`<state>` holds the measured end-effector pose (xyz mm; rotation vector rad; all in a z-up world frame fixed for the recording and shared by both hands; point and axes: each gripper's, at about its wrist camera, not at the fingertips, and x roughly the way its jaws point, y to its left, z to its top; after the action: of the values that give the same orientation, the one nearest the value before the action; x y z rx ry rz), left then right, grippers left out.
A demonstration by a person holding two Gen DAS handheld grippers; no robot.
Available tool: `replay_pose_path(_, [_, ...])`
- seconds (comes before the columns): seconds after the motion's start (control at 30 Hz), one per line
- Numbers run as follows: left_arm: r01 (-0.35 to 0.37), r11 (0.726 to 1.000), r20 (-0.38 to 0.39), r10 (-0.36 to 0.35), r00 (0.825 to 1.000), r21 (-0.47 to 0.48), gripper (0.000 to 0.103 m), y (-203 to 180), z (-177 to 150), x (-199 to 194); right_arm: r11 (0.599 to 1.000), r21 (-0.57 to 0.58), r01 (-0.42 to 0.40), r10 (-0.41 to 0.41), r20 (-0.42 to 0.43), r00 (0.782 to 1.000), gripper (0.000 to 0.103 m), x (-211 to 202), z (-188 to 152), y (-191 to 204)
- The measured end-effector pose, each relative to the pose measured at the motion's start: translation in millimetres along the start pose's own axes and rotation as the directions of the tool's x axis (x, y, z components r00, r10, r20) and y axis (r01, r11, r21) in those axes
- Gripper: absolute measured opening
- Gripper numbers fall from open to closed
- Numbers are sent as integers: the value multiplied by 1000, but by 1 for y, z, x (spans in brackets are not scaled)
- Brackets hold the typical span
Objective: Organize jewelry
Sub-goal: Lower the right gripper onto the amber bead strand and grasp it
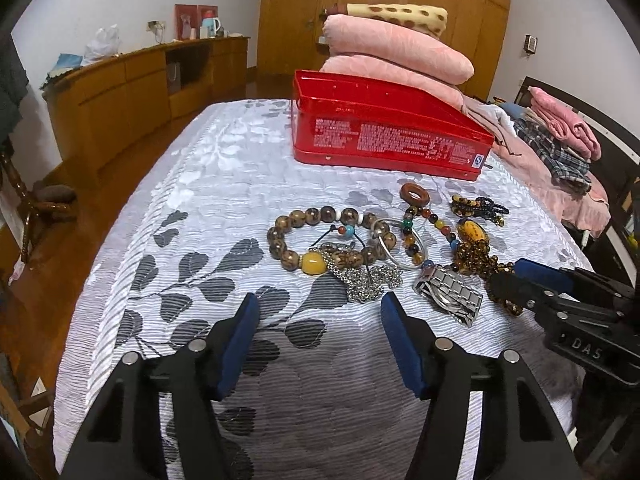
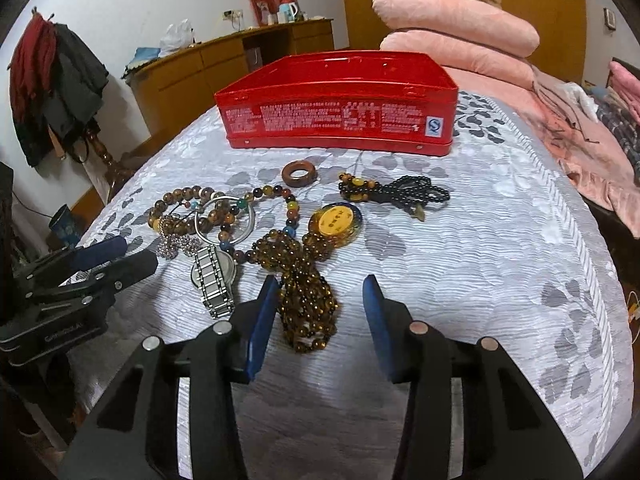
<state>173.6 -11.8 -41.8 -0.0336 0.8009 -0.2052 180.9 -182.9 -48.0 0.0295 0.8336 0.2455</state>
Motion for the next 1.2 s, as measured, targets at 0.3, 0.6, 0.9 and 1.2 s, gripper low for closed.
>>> replay_pose_path(0.3, [13,1000,-3,-13,1000,-11,62,2,2,2,998,-58,3,-6,-49,999,43,18,12,10])
replay_pose_path(0.6, [38,999,-10,-38,999,-22,62,2,6,4,998,-59,14,-16,-32,999,20,10,9,6])
replay_pose_path(0.9, [93,996,-38,-93,995,-16,42,-12,12,14,1000,-30,5,-5,-22,1000,20,1,3,-5])
replay_pose_path(1.2, [115,993,-58,-115,992,-11,25,-20,13,21,1000,-16,-12,11,-24,1000,21,4,2,-8])
